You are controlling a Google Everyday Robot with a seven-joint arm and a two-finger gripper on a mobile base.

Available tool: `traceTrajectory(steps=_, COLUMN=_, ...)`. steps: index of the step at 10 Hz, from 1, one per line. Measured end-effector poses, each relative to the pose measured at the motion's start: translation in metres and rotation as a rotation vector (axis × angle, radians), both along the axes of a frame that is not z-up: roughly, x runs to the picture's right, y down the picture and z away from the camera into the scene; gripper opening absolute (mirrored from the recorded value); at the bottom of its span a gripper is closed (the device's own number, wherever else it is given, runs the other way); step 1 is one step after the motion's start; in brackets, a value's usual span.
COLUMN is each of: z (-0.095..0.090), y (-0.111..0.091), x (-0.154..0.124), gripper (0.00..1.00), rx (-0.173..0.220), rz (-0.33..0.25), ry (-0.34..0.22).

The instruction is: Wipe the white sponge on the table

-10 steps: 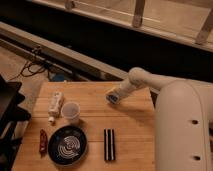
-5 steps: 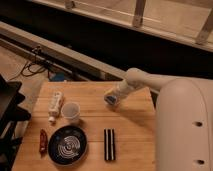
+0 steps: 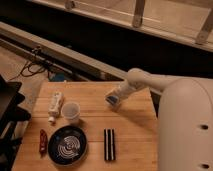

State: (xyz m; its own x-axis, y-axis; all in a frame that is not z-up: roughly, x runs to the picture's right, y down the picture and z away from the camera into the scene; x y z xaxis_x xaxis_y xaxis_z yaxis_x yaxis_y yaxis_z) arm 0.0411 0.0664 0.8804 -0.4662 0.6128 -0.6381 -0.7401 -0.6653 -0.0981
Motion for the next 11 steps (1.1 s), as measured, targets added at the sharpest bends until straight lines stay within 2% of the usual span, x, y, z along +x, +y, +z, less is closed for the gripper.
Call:
traceTrajectory(steps=2, z=0.002, y=-0.001, x=-0.005, gripper=0.02, rx=-0.004, rz=0.005, ry=0.011)
traceTrajectory(steps=4, z=0.018, y=-0.006, x=0.007, gripper=0.02, rx=-0.017, rz=0.028, ry=0.055)
traceTrajectory(steps=7, z=0.039, y=-0.007, x=0.062, gripper=0.02, rx=-0.046, rz=0.105, ry=0.125)
traceTrajectory(steps=8, z=0.041, y=-0.008, x=0.075, gripper=0.02, rx=-0.044, rz=0.127, ry=0.148)
traceTrajectory(steps=10, z=0.038, y=-0.007, x=0.106, gripper=0.02, rx=-0.046, rz=0.174, ry=0.209)
traceTrajectory(steps=11, z=0.034, y=-0.005, x=0.108, gripper=0.02, rx=-0.050, rz=0.186, ry=0.225)
